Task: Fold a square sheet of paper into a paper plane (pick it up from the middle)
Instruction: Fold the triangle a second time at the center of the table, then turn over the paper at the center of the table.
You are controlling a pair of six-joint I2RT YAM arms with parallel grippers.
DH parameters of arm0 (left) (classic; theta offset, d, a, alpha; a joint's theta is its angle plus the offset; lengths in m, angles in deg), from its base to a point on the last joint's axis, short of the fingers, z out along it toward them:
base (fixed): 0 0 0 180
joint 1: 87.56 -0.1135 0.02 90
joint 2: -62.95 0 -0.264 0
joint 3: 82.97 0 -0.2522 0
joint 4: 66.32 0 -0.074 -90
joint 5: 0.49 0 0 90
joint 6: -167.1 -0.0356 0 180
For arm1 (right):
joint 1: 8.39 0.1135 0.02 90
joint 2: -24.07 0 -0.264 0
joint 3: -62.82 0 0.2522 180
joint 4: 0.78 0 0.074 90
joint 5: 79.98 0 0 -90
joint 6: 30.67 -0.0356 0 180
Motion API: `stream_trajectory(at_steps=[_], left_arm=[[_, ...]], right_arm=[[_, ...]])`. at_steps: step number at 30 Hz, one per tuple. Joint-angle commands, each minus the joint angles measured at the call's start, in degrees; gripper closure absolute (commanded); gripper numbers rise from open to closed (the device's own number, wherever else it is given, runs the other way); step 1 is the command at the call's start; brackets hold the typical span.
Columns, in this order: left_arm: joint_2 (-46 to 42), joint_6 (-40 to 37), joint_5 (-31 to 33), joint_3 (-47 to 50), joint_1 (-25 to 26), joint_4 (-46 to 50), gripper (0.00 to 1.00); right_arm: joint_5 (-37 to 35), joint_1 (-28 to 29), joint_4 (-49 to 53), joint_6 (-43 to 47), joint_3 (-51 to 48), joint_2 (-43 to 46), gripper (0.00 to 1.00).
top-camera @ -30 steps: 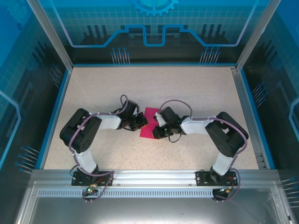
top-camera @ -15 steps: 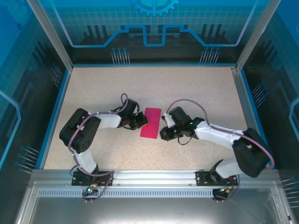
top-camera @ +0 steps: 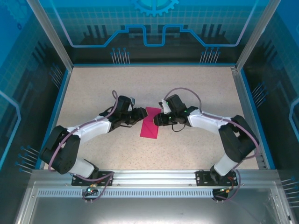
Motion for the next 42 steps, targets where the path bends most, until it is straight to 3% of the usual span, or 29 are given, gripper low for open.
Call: stream_trajectory(at_steps=[1, 8, 11, 14, 17, 30, 42], left_arm=[[-0.6, 1.1, -0.6, 2.9, 0.4, 0.0, 0.5], [4.2, 1.7, -5.3, 5.5, 0.4, -7.7, 0.46], [6.1, 1.4, -6.5, 5.5, 0.3, -10.4, 0.46], [8.0, 1.1, -7.6, 5.4, 0.3, -12.6, 0.46], [9.2, 1.2, -8.3, 6.1, 0.3, -15.7, 0.47], [12.8, -2.2, -13.9, 4.2, 0.6, -21.4, 0.5], [17.1, -2.9, -14.5, 0.2, 1.1, -20.7, 0.69]], right_arm=[[3.5, -0.5, 1.2, 3.0, 3.1, -3.8, 0.56], [7.4, -2.4, 0.3, 3.6, 4.3, -8.5, 0.61], [12.6, -2.8, -1.9, 4.0, 3.7, -9.9, 0.74], [11.6, -3.1, -4.0, 2.7, 1.7, -9.4, 0.86], [10.8, -4.7, -7.8, -0.2, -1.1, -8.6, 0.91], [14.0, -7.2, -12.1, -3.5, -4.0, -8.5, 0.9], [14.0, -7.4, -12.2, -3.6, -4.6, -8.2, 0.9]])
